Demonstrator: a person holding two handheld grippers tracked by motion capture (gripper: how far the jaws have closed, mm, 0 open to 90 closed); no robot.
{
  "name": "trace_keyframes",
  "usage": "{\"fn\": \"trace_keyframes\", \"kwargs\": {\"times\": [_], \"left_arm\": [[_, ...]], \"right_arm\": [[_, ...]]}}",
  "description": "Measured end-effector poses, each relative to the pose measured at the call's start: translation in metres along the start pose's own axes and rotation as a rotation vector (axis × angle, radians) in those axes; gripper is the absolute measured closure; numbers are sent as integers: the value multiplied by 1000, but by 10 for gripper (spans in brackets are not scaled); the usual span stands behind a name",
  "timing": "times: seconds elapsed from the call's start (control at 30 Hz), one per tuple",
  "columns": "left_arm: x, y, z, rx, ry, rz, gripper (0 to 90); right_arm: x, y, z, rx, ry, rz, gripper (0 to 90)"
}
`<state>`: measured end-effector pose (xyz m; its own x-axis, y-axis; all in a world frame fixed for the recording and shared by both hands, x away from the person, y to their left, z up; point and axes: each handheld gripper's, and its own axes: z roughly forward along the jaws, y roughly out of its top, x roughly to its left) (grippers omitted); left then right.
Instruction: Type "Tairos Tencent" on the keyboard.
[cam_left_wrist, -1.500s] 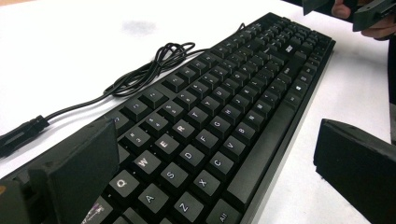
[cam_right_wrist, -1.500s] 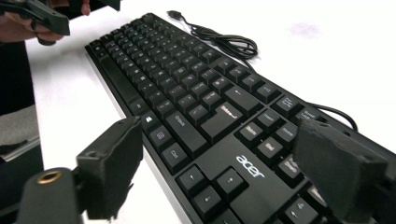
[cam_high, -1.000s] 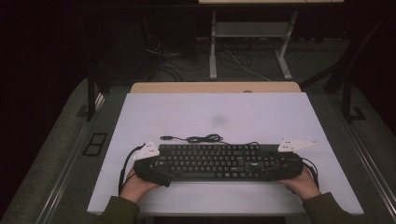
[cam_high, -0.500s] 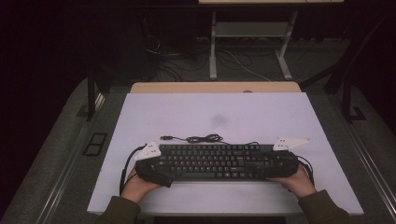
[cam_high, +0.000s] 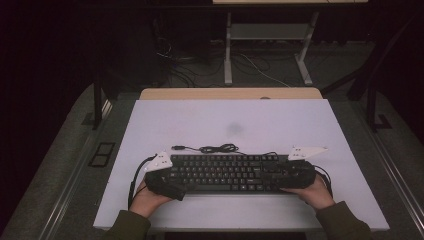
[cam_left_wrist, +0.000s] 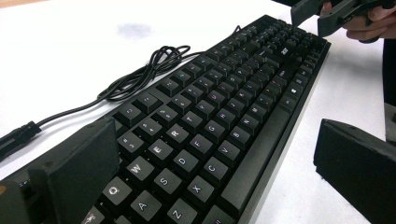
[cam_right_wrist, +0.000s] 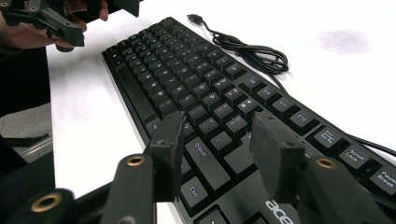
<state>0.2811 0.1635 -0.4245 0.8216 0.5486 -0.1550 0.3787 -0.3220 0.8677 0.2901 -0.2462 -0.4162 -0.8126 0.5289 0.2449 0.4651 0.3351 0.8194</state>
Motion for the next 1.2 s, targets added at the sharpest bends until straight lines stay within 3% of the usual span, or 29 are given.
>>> {"fn": "trace_keyframes", "kwargs": {"times": [1.2], "left_arm": [[0,0,0,-2,1,0,0]], "right_arm": [[-3,16,32,31,45,-34,840]]}}
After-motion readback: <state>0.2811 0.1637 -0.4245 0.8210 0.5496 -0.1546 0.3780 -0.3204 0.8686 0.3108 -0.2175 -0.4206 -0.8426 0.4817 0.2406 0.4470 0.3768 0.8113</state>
